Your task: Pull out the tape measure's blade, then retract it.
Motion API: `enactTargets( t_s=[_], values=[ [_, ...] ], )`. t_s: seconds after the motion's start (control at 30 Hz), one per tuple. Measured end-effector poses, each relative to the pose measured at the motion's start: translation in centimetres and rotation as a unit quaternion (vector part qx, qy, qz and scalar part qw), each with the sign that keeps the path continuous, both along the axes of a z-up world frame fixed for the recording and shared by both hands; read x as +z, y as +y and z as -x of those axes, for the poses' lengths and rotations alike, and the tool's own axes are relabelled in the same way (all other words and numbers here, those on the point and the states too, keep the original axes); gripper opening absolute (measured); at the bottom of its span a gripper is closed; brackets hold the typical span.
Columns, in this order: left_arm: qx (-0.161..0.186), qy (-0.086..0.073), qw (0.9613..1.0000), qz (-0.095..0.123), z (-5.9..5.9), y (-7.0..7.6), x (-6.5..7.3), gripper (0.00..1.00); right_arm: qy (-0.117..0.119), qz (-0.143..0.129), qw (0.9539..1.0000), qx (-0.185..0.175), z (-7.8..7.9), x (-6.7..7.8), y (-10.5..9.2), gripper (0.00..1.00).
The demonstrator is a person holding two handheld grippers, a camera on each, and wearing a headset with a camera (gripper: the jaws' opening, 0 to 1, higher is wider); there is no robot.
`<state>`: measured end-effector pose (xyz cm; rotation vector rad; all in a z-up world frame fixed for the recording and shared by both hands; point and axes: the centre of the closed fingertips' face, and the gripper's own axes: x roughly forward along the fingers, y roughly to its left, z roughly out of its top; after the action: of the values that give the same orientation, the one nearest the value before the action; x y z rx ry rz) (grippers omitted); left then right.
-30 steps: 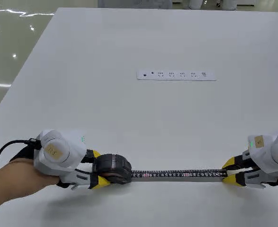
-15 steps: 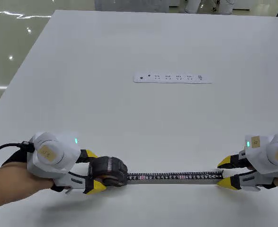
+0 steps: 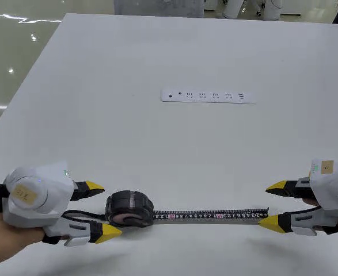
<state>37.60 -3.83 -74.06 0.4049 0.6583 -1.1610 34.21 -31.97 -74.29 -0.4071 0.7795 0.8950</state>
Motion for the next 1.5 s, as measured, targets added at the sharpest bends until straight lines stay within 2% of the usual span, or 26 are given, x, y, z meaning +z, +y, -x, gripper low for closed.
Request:
enactTargets(
  t_s=[0.07, 0.13, 0.2, 0.27, 0.33, 0.5, 0.6, 0.7, 0.77, 0.8, 0.87, 0.9, 0.97, 1.07, 1.2, 1.27, 1.33, 1.4, 1.5],
  values=[
    [0.012, 0.000, 0.9999, 0.006, 0.1, 0.3, 0.3, 0.56, -0.003, -0.002, 1.0000, -0.007, 0.1, 0.1, 0.0, 0.51],
    [0.039, -0.003, 0.9991, 0.019, 0.0, 0.5, 0.9, 0.56, -0.005, -0.012, 0.9998, -0.014, 0.4, 0.3, 0.2, 0.51],
    [0.043, 0.003, 0.9988, 0.023, 0.5, 0.7, 1.2, 0.59, -0.007, -0.014, 0.9996, -0.021, 0.8, 0.5, 0.2, 0.56],
    [0.048, -0.009, 0.9986, 0.020, 0.7, 1.0, 1.6, 0.60, -0.013, -0.020, 0.9993, -0.028, 1.1, 0.8, 0.2, 0.58],
    [0.059, -0.007, 0.9979, 0.023, 0.9, 1.4, 1.9, 0.60, -0.014, -0.028, 0.9988, -0.039, 1.5, 1.0, 0.3, 0.60],
    [0.087, -0.022, 0.9955, 0.030, 1.5, 2.2, 2.6, 0.64, -0.021, -0.037, 0.9977, -0.053, 2.6, 1.2, 0.6, 0.68],
    [0.102, -0.022, 0.9941, 0.031, 2.1, 2.7, 2.6, 0.64, -0.033, -0.041, 0.9963, -0.067, 3.0, 1.4, 0.5, 0.69],
    [0.122, -0.021, 0.9916, 0.039, 2.5, 3.2, 2.7, 0.66, -0.032, -0.048, 0.9954, -0.076, 3.5, 1.4, 0.6, 0.73],
    [0.135, -0.032, 0.9896, 0.038, 2.7, 3.7, 2.7, 0.68, -0.036, -0.054, 0.9945, -0.082, 3.8, 1.5, 0.7, 0.75],
    [0.138, -0.028, 0.9893, 0.040, 2.9, 3.8, 2.6, 0.68, -0.040, -0.056, 0.9938, -0.087, 3.8, 1.6, 0.7, 0.76],
    [0.151, -0.038, 0.9867, 0.046, 3.2, 4.2, 2.9, 0.68, -0.042, -0.064, 0.9925, -0.095, 4.0, 1.9, 0.8, 0.77],
    [0.153, -0.035, 0.9864, 0.048, 3.5, 4.2, 2.8, 0.68, -0.045, -0.064, 0.9923, -0.096, 4.2, 1.9, 0.9, 0.78],
    [0.162, -0.040, 0.9847, 0.049, 4.0, 4.5, 2.8, 0.68, -0.053, -0.066, 0.9914, -0.099, 4.4, 2.2, 1.2, 0.79],
    [0.170, -0.034, 0.9834, 0.053, 4.9, 4.7, 2.6, 0.69, -0.059, -0.075, 0.9895, -0.108, 4.7, 2.5, 1.4, 0.81],
    [0.186, -0.036, 0.9804, 0.056, 5.8, 5.3, 2.2, 0.70, -0.063, -0.084, 0.9872, -0.120, 5.5, 2.4, 1.7, 0.84],
    [0.191, -0.029, 0.9795, 0.058, 6.3, 5.5, 2.0, 0.70, -0.068, -0.080, 0.9868, -0.124, 5.9, 2.3, 1.6, 0.85],
    [0.198, -0.036, 0.9779, 0.057, 6.5, 5.9, 2.0, 0.71, -0.068, -0.086, 0.9854, -0.130, 6.1, 2.4, 1.6, 0.86],
    [0.205, -0.031, 0.9763, 0.061, 6.8, 6.0, 2.0, 0.73, -0.072, -0.084, 0.9850, -0.132, 6.4, 2.4, 1.6, 0.87],
    [0.210, -0.034, 0.9753, 0.057, 7.2, 6.4, 1.9, 0.76, -0.068, -0.093, 0.9834, -0.140, 7.0, 2.3, 1.7, 0.88]
  ],
)
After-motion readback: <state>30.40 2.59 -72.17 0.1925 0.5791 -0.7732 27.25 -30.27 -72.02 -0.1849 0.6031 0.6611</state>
